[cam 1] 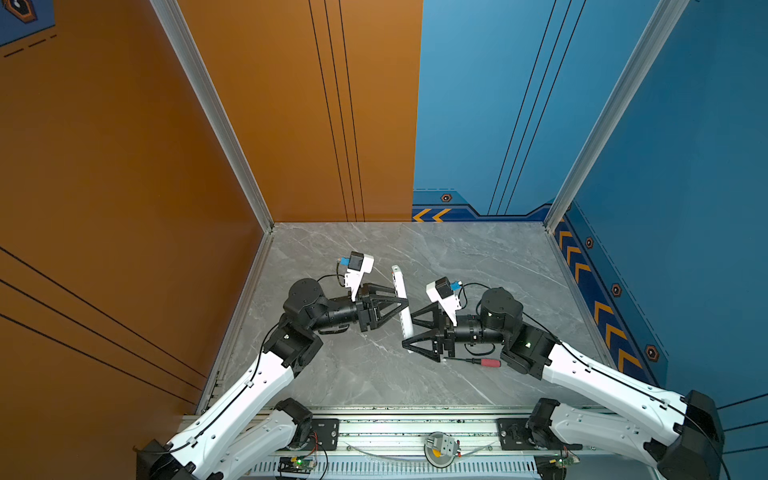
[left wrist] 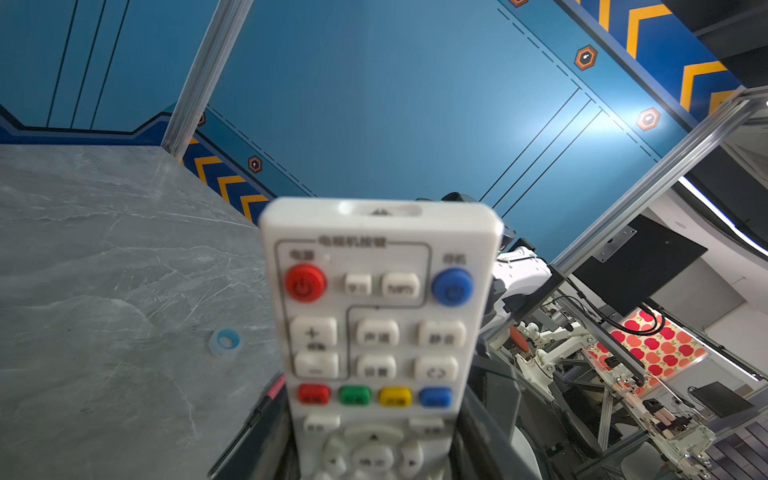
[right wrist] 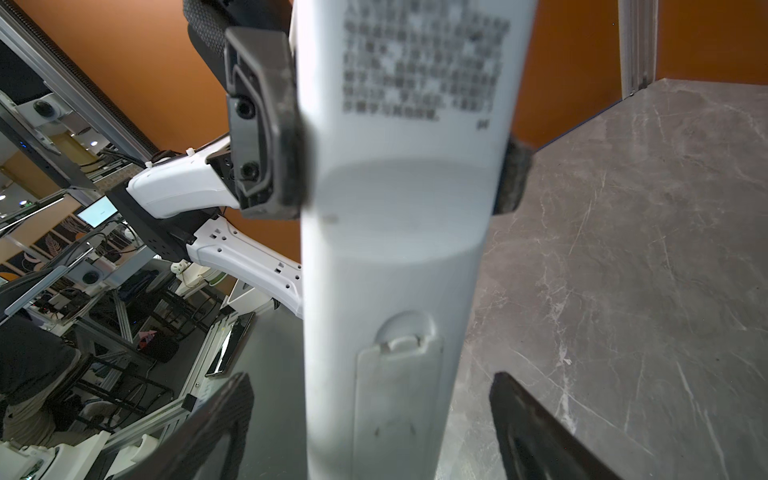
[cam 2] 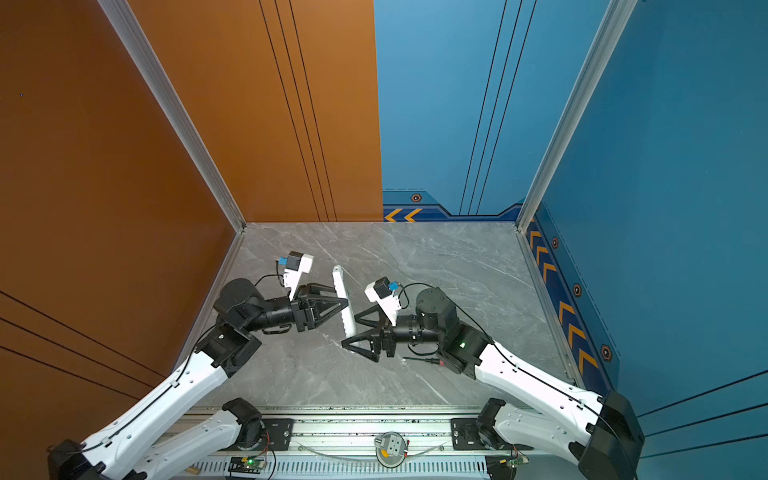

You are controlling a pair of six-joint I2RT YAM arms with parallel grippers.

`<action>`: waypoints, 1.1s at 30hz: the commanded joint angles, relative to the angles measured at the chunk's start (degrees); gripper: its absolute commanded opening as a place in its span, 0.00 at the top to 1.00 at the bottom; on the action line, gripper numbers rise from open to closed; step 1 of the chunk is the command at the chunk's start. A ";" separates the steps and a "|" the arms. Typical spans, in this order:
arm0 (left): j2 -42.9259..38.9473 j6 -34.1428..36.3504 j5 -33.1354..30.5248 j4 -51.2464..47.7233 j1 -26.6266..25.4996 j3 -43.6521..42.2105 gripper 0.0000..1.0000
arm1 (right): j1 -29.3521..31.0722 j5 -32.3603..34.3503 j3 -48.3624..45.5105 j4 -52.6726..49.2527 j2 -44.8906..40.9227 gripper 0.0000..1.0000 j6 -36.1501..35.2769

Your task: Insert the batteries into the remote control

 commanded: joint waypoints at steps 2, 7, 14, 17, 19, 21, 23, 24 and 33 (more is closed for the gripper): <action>-1.26 7.74 -5.66 -12.51 0.24 4.56 0.89 | -0.42 3.03 1.45 -3.77 -2.59 0.04 -1.99; -0.73 9.65 -10.59 -19.47 1.61 5.71 0.92 | -1.12 5.16 1.98 -7.95 -4.10 0.00 -3.65; 0.03 10.43 -14.47 -28.25 5.16 7.84 0.94 | -2.05 8.17 2.13 -12.08 -6.47 0.00 -5.16; 0.75 11.46 -16.36 -32.84 6.26 9.28 0.94 | -2.08 10.61 2.49 -14.59 -7.17 0.00 -6.53; 1.50 12.05 -18.14 -35.91 6.86 10.27 0.94 | -1.94 11.98 2.44 -15.48 -7.53 0.00 -6.93; 3.22 12.98 -19.38 -39.73 7.33 11.85 0.94 | -1.79 13.55 2.50 -16.51 -7.75 0.00 -7.40; 4.86 13.34 -20.53 -42.56 7.52 12.99 0.93 | -1.41 15.26 2.68 -17.82 -7.76 0.00 -7.94; 5.72 13.79 -20.85 -43.89 7.56 13.56 0.94 | -1.22 16.03 2.77 -18.55 -7.76 0.00 -8.17; 9.98 15.34 -25.88 -49.41 7.82 17.47 0.92 | -0.78 19.98 1.98 -20.77 -8.09 0.00 -9.31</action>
